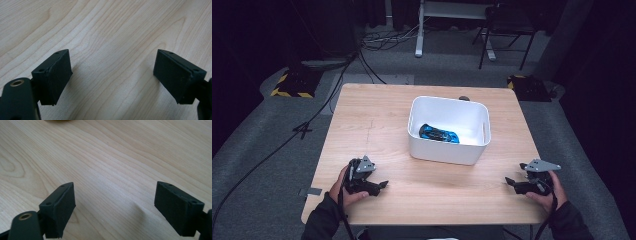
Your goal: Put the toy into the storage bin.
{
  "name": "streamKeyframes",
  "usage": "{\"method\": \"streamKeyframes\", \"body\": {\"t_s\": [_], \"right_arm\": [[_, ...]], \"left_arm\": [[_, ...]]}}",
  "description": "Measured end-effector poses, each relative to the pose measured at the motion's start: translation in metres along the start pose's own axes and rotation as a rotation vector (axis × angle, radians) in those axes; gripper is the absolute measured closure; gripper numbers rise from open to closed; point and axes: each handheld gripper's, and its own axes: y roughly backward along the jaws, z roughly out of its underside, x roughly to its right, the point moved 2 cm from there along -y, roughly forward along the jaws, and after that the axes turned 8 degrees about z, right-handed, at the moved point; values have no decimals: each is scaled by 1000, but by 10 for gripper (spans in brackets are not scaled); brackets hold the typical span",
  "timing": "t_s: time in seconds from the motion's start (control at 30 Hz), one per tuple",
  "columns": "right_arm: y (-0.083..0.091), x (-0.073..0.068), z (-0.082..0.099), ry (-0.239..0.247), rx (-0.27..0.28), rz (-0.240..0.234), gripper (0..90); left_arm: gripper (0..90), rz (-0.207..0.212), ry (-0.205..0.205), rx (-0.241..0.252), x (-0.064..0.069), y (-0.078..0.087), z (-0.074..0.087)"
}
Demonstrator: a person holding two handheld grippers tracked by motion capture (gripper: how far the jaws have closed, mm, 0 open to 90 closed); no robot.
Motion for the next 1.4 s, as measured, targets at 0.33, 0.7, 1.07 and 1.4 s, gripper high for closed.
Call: {"method": "streamKeyframes", "body": {"t_s": [0.33,0.7,1.07,1.4], "right_arm": [[5,5,13,-40,-14,-1,168],[3,12,23,-141,0,-17,152],[3,12,23,-144,-3,-22,149],[2,13,23,-143,-3,-24,150]], "left_arm": [[151,0,1,0,0,0,0],[151,-3,0,2,0,0,0],[151,-6,6,-1,1,1,1],[151,-3,12,1,1,0,1]]}}
